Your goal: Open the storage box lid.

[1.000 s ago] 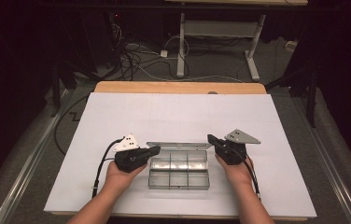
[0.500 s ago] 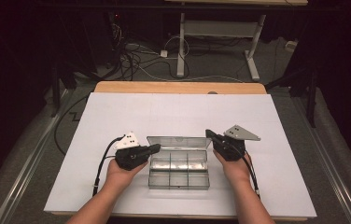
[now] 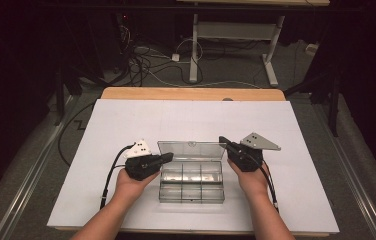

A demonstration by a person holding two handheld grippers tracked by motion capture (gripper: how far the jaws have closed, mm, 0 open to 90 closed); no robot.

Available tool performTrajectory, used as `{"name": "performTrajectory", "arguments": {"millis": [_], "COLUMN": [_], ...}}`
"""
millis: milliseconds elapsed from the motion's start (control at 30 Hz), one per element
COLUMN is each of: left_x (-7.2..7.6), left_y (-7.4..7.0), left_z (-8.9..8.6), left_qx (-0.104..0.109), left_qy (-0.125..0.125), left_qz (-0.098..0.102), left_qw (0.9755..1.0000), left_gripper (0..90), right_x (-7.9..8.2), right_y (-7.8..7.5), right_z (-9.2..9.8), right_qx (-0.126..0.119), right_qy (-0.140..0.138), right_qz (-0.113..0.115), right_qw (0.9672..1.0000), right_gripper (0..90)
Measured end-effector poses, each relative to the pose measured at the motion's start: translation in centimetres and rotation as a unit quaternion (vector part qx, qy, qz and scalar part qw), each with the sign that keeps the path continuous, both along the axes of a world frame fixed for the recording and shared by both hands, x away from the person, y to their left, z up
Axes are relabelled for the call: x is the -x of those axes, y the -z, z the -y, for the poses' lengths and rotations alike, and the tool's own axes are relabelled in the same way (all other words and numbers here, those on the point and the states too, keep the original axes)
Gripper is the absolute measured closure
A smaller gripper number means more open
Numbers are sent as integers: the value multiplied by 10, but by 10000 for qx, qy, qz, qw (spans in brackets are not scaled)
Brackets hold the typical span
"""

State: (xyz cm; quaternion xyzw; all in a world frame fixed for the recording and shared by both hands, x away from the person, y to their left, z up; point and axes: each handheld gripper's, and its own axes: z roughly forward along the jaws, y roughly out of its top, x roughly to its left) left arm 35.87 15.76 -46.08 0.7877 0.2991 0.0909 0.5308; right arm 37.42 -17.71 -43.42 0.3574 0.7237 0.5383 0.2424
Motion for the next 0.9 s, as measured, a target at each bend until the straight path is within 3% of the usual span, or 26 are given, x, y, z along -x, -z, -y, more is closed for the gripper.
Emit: {"name": "performTrajectory", "arguments": {"millis": [500, 900], "left_x": [-7, -4], "left_y": [3, 3], "left_z": [2, -10], "left_qx": [-5, -96], "left_qy": [-38, -126], "left_qz": [-52, -4], "left_qw": [10000, 9999], "left_gripper": [881, 881], "right_x": [-6, -12], "right_y": [0, 2], "right_z": [-2, -2], "right_qx": [-97, -120], "right_qy": [11, 40], "right_qz": [-27, -60], "right_qw": [9999, 9999], "right_gripper": [900, 900]}}
